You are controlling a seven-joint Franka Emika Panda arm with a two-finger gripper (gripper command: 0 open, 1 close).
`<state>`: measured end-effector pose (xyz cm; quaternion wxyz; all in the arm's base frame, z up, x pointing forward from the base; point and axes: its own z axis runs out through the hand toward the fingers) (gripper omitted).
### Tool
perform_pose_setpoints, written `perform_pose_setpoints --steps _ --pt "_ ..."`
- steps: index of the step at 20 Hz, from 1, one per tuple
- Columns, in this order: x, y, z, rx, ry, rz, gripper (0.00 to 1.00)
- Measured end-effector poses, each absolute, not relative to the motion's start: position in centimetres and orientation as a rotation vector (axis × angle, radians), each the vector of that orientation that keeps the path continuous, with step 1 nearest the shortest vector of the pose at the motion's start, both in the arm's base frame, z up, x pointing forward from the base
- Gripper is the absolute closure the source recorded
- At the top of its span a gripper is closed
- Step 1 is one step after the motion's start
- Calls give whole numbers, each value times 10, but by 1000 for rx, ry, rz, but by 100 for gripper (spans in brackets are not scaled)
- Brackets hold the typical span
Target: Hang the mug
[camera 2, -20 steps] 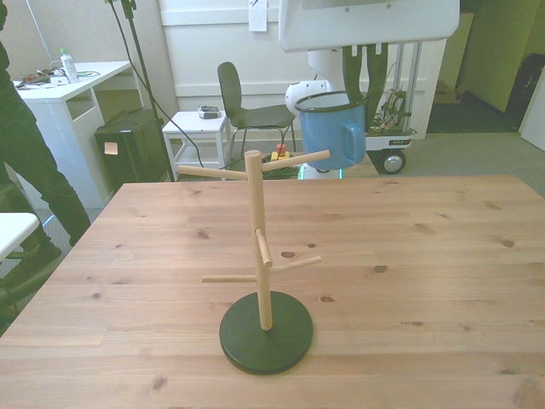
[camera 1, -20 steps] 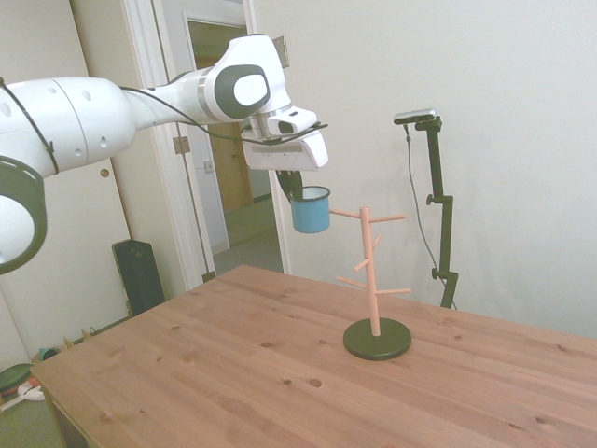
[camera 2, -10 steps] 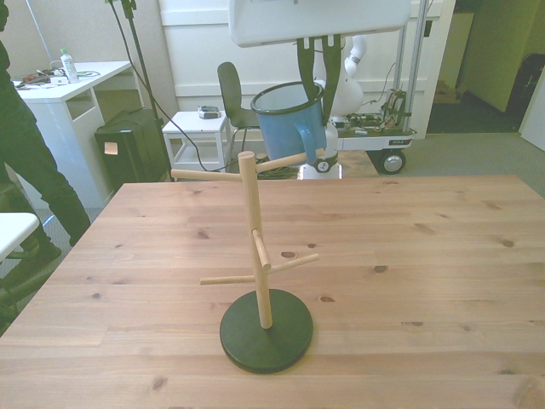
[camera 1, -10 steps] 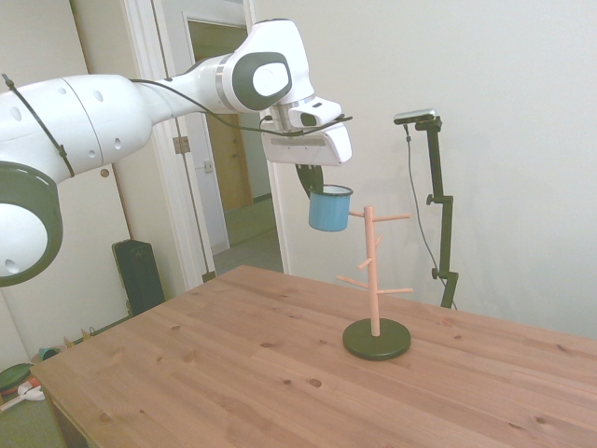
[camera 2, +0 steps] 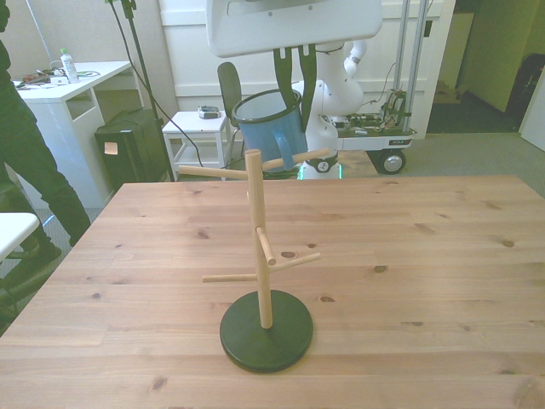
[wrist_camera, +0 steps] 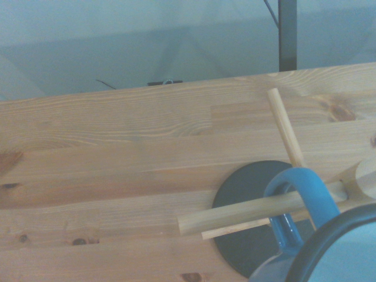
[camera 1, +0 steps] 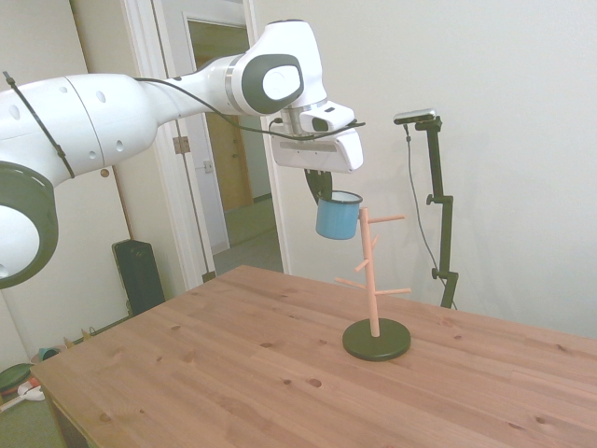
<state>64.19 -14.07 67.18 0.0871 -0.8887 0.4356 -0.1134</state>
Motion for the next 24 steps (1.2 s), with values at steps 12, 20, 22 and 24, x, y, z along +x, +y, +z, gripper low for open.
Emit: perform_pose_setpoints --steps 12,20,22,24 --pt "641 -144 664 -2648 1309 -317 0" --pt "614 -147 675 -2622 1324 -349 0" --pt "597 -144 677 -2608 1325 -352 0" --pt "580 -125 679 -2606 1290 -354 0"
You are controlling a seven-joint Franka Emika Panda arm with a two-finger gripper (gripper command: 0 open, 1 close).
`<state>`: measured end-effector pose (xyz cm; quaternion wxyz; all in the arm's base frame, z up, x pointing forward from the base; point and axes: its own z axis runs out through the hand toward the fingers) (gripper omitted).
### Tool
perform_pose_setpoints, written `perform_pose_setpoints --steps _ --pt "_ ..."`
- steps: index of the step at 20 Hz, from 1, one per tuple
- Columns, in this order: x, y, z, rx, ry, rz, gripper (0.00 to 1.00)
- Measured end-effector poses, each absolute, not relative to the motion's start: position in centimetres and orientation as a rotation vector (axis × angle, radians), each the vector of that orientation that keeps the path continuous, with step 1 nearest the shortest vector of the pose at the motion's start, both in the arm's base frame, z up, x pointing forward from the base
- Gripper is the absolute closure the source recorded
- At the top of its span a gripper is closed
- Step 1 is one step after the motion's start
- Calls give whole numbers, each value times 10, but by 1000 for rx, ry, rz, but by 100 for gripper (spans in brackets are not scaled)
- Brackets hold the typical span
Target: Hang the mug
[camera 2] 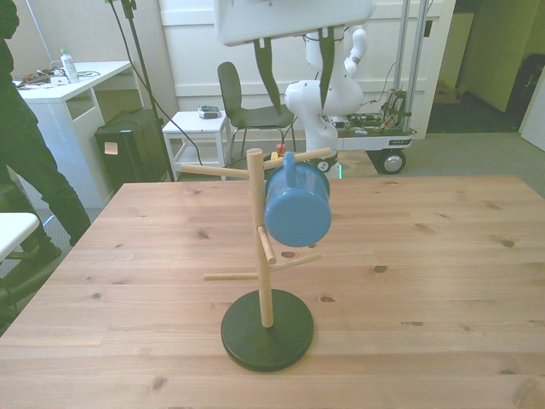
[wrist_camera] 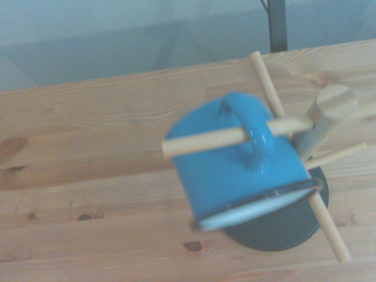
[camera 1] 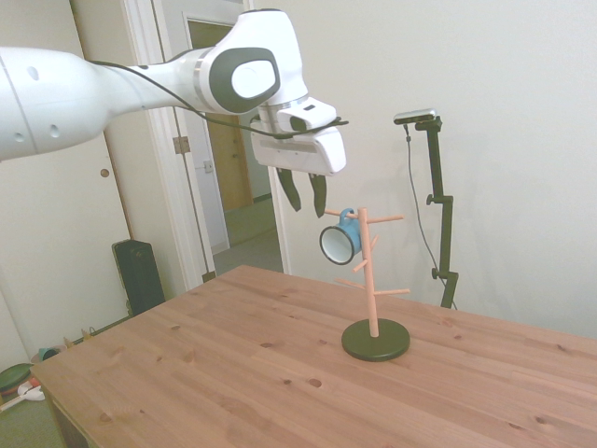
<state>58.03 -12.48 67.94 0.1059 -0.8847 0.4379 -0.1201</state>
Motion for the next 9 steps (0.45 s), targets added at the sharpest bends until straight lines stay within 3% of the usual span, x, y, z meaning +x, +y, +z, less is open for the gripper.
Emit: perform_pose_setpoints --steps 5,9 --pt "528 -128 660 -2632 1254 -326 0" --pt "500 -122 620 -2641 1236 -301 0"
